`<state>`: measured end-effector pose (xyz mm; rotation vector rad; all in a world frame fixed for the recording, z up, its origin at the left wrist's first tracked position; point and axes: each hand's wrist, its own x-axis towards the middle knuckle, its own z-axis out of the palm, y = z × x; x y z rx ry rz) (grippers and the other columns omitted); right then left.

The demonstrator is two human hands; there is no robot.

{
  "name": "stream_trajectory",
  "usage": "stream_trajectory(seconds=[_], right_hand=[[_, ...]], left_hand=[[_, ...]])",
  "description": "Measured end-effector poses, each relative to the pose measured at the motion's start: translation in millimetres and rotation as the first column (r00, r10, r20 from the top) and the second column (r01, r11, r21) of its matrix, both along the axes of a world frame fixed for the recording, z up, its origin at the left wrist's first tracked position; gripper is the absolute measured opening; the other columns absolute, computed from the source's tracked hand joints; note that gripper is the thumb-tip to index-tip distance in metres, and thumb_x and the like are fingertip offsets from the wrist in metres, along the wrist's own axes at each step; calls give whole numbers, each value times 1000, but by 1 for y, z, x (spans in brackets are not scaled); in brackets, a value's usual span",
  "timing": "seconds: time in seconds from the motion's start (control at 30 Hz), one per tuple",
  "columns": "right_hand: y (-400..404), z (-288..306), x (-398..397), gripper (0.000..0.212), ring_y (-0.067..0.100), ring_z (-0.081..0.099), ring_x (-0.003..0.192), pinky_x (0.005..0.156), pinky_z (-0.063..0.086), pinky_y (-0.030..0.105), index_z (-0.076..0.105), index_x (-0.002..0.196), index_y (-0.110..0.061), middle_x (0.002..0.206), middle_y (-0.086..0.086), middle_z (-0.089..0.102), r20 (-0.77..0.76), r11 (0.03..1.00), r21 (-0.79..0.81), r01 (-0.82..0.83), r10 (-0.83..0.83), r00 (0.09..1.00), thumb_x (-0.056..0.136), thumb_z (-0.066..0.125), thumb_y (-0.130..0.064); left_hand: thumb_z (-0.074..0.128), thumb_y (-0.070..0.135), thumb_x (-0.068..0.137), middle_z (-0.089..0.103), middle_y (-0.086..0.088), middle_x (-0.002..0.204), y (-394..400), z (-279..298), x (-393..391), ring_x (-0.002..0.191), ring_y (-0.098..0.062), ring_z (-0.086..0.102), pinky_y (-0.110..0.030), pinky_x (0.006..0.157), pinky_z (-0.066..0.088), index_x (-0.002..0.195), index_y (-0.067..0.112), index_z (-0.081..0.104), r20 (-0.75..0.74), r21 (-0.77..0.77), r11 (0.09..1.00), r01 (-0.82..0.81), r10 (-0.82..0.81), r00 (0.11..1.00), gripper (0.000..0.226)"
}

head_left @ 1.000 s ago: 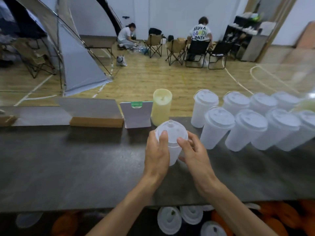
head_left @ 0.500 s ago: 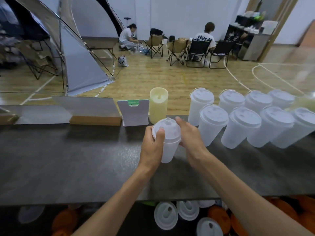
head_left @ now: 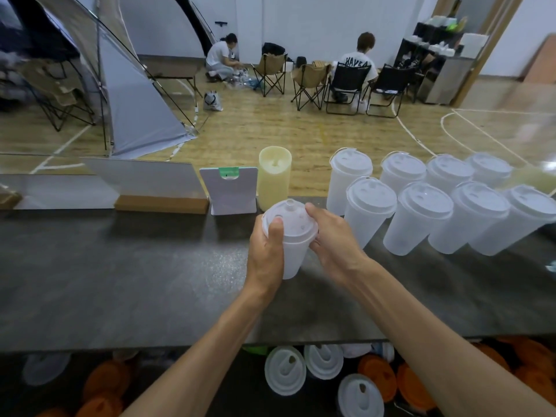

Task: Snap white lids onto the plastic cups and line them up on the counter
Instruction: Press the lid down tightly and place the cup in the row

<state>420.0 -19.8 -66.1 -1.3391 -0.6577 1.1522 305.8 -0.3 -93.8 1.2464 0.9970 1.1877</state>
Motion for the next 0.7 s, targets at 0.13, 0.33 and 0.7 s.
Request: stream_trajectory(seconds=[0.13, 0.33, 0.7], right_hand=[[-12, -9, -7, 27, 21, 71, 108, 94, 58, 37, 70, 117, -19, 111, 0, 77, 65, 997, 74, 32, -36, 997, 104, 53, -34], [-20, -8, -10, 30, 21, 69, 114, 104, 52, 47, 67, 125, -18, 119, 1, 75, 41, 996, 86, 22, -25, 999, 105, 50, -32], [-26, -29, -26, 43, 14, 69, 111, 93, 58, 41, 65, 127, -29, 119, -5, 73, 199, 968, 240, 68, -118, 973, 91, 53, -50]], left_hand=[[43, 62, 81, 69, 0, 114, -1, -2, 3, 103, -16, 67, -39, 87, 56, 125, 20, 59, 18, 2, 1000, -8, 7, 1000, 63], [40, 65, 79, 69, 0, 114, -4, 0, 5, 104, -14, 67, -35, 87, 55, 125, 17, 59, 23, 20, 999, -35, 35, 999, 69], [44, 63, 82, 69, 1, 118, -4, -3, 4, 108, -18, 67, -51, 95, 54, 126, 22, 59, 23, -8, 1000, -17, 17, 1000, 62]])
